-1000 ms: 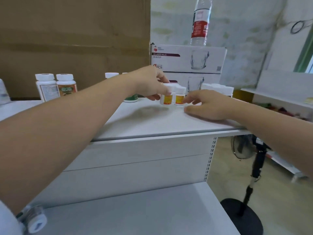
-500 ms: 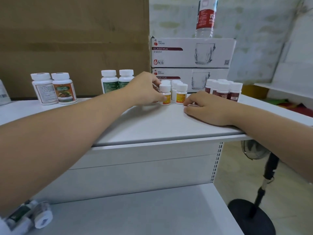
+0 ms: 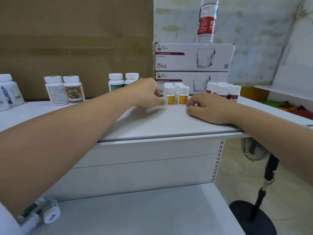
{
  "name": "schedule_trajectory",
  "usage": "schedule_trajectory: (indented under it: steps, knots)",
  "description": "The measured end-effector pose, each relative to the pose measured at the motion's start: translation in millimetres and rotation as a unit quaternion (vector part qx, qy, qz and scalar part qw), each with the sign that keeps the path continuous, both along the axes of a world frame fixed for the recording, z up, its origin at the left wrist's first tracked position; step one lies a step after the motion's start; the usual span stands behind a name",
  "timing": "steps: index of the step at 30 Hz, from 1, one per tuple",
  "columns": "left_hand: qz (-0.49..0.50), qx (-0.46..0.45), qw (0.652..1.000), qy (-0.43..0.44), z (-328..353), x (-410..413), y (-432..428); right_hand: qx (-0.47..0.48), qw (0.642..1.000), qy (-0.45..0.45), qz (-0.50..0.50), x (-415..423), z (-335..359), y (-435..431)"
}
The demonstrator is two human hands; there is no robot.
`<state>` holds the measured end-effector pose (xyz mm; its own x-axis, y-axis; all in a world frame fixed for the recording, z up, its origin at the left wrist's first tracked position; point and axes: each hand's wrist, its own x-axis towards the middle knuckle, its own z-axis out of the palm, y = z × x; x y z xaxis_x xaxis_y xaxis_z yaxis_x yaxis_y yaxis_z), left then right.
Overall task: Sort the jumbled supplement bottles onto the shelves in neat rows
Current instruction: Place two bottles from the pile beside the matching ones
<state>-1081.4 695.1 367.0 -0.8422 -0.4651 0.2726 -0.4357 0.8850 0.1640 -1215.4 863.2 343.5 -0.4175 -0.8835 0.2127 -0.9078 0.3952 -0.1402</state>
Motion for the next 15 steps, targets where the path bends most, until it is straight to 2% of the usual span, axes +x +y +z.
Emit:
schedule_trajectory:
  steps: [2,6,10,15]
  knots:
    - [-0.004,-0.021,0.999,-0.04,11.2,19.7,1.0,-0.008,1.0,0.009,-0.009,6.9,5.8,2.3]
    - [0.007,-0.042,0.997,-0.059,21.9,71.7,0.6,-0.043,0.999,-0.015,0.005,37.6,19.3,-2.8]
    - [0.05,-0.092,0.991,-0.082,17.8,144.4,-10.3,-0.035,0.998,0.006,0.046,96.3,19.4,-29.0]
    - [0.117,-0.092,0.986,-0.077,7.4,264.2,-35.0,-0.06,0.992,0.004,0.115,188.3,10.2,-69.9]
